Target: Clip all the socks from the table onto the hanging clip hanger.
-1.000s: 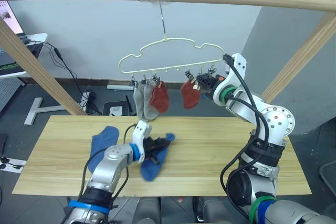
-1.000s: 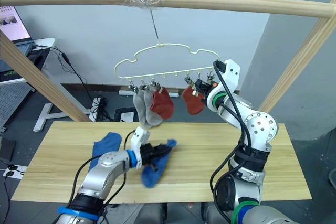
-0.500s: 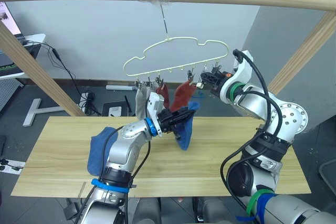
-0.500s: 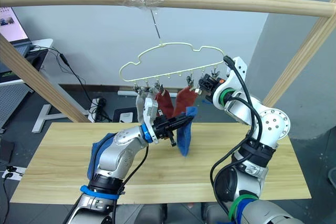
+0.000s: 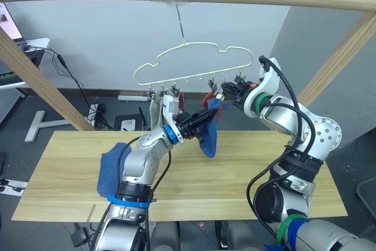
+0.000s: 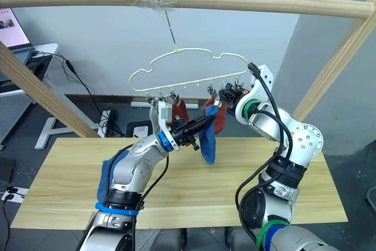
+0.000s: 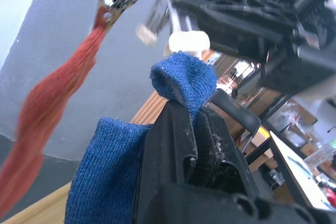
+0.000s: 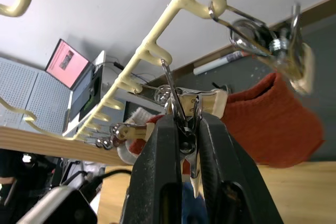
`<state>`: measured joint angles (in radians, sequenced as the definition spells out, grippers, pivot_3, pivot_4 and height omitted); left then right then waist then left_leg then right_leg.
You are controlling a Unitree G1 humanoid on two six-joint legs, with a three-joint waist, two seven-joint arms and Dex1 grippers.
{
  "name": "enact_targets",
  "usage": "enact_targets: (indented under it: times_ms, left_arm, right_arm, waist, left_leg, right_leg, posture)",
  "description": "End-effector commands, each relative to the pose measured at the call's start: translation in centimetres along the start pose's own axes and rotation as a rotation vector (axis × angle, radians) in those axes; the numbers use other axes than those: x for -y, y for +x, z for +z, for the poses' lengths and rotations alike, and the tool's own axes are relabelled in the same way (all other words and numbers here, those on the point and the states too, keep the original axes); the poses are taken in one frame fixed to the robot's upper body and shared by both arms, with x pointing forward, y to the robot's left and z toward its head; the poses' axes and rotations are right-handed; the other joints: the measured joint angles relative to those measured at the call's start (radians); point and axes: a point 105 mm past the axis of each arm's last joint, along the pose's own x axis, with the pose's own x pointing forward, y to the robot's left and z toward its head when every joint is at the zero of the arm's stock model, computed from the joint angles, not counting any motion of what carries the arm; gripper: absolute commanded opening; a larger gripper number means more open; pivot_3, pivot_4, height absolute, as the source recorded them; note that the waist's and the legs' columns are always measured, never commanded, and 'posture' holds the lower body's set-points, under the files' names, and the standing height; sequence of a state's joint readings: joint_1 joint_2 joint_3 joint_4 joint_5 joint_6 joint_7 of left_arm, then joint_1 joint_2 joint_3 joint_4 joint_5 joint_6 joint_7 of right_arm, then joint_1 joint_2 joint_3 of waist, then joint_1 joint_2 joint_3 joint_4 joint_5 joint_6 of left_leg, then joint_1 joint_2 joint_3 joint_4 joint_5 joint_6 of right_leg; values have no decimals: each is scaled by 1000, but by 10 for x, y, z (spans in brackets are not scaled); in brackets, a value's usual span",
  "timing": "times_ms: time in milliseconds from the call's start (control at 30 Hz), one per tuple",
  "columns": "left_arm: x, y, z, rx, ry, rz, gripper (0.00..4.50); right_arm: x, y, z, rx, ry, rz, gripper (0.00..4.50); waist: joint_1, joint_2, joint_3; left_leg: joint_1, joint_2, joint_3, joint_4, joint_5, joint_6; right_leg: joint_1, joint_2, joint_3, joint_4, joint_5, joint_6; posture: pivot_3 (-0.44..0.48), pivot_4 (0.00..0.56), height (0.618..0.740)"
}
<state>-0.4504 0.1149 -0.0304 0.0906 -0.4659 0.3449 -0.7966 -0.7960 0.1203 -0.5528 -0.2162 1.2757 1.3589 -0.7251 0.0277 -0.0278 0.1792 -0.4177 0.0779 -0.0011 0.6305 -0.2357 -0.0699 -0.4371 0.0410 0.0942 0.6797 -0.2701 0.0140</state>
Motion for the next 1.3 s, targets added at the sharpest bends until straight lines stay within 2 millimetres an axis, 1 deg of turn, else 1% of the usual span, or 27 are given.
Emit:
enact_targets:
  times_ms: [33,133,233,600,667,700,900,1000,1067,1133,1200,1267,1300]
  left_arm:
    - [6,5,11,38,7,-32,8]
    - [4,8,16,67,-23,-12,8]
    - [4,9,19,70,-18,-20,8]
    - [6,8,18,63,-34,-31,8]
    - [6,8,19,64,-36,-32,0]
    - [6,9,19,64,-35,-30,0]
    - [6,11,20,65,-32,-34,0]
    - [6,12,16,46,-24,-35,0]
    - [5,12,13,32,-16,-29,0]
    - [2,13,10,13,4,-13,0]
    - [-1,13,7,-1,15,-2,0]
    - [-4,13,3,-21,3,2,626]
    - [-5,12,3,-27,0,3,835]
  right_arm:
    - [-3,-1,0,9,20,9,144]
    - [-4,-1,-2,0,20,14,144]
    - [-3,-2,-3,-5,22,10,144]
    - [-4,-5,2,-3,25,24,144]
    - [-6,-5,1,-7,30,34,863]
    - [-6,-6,1,-9,31,35,1109]
    - [-6,-7,1,-13,35,44,3298]
    - [-8,-11,5,-4,19,67,4401]
    - [-13,-16,9,5,9,99,4457]
    - [-20,-24,15,18,2,154,4457]
    - [-22,-31,18,25,-6,175,4457]
    - [-17,-40,17,31,-56,166,4500]
    - [-16,-42,16,31,-70,164,4500]
  waist:
    - [-2,0,0]
    - [-3,0,0]
    - [-3,0,0]
    - [-3,0,0]
    - [-3,0,0]
    - [-3,0,0]
    - [-5,0,0]
    - [-5,0,0]
    - [-5,-1,1]
    - [-4,-1,1]
    - [-5,-1,1]
    - [-4,-1,1]
    - [-4,-1,1]
  left_leg:
    - [0,0,0,0,0,0]
    - [0,0,0,0,0,0]
    - [0,0,0,0,0,0]
    - [0,0,0,0,0,0]
    - [0,0,0,0,0,0]
    - [0,0,0,0,0,0]
    - [0,0,0,0,0,0]
    - [0,0,0,0,0,0]
    - [0,0,0,0,0,0]
    - [0,0,1,0,0,0]
    - [0,0,1,0,0,0]
    - [0,0,1,0,0,0]
    - [0,0,0,0,0,0]
  right_leg:
    - [0,0,0,0,0,0]
    - [0,0,0,0,0,0]
    - [0,0,0,0,0,0]
    - [0,0,0,0,-1,1]
    - [0,0,0,0,-1,2]
    - [0,0,0,0,-1,2]
    - [0,0,1,0,-1,2]
    - [0,0,1,0,-1,2]
    - [0,0,1,0,-1,2]
    - [0,0,1,0,-1,2]
    - [0,0,1,0,-1,2]
    - [0,0,1,0,-1,2]
    - [0,0,1,0,-1,2]
  posture:
    - [132,184,740]
    - [132,184,740]
    - [132,184,740]
    - [129,191,740]
    - [130,191,740]
    - [130,191,740]
    - [130,192,740]
    - [125,191,740]
    - [125,191,740]
    - [115,189,740]
    - [113,190,740]
    - [109,190,740]
    - [105,190,740]
